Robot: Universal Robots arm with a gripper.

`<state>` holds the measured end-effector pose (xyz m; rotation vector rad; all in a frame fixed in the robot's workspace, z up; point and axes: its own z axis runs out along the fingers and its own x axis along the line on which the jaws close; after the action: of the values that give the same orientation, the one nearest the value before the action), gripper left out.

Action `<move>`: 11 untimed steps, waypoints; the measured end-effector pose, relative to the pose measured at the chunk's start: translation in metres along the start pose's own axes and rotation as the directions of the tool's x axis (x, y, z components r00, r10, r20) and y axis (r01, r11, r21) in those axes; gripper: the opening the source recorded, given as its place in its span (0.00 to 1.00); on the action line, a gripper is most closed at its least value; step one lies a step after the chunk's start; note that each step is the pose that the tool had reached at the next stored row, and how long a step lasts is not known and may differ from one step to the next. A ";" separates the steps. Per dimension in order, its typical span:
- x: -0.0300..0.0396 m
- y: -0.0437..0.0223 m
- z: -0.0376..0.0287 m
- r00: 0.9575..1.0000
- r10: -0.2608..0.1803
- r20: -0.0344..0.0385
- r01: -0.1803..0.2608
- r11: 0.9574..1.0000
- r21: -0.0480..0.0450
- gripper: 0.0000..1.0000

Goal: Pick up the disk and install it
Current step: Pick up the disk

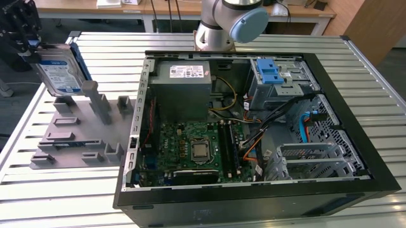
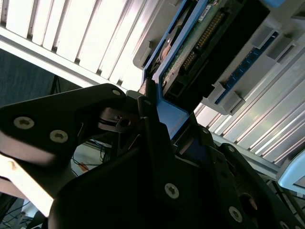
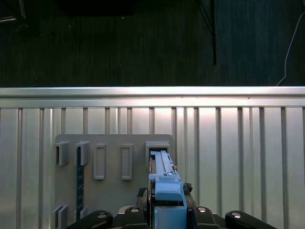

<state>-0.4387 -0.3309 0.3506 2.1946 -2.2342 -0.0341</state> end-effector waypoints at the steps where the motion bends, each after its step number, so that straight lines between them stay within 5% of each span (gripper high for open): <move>1: 0.0000 0.0000 -0.0004 1.000 0.000 0.000 0.000 1.000 0.000 0.37; 11: 0.0000 0.0001 -0.0059 1.000 0.000 0.000 0.000 1.000 0.000 0.37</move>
<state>-0.4387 -0.3309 0.3564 2.1945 -2.2341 -0.0342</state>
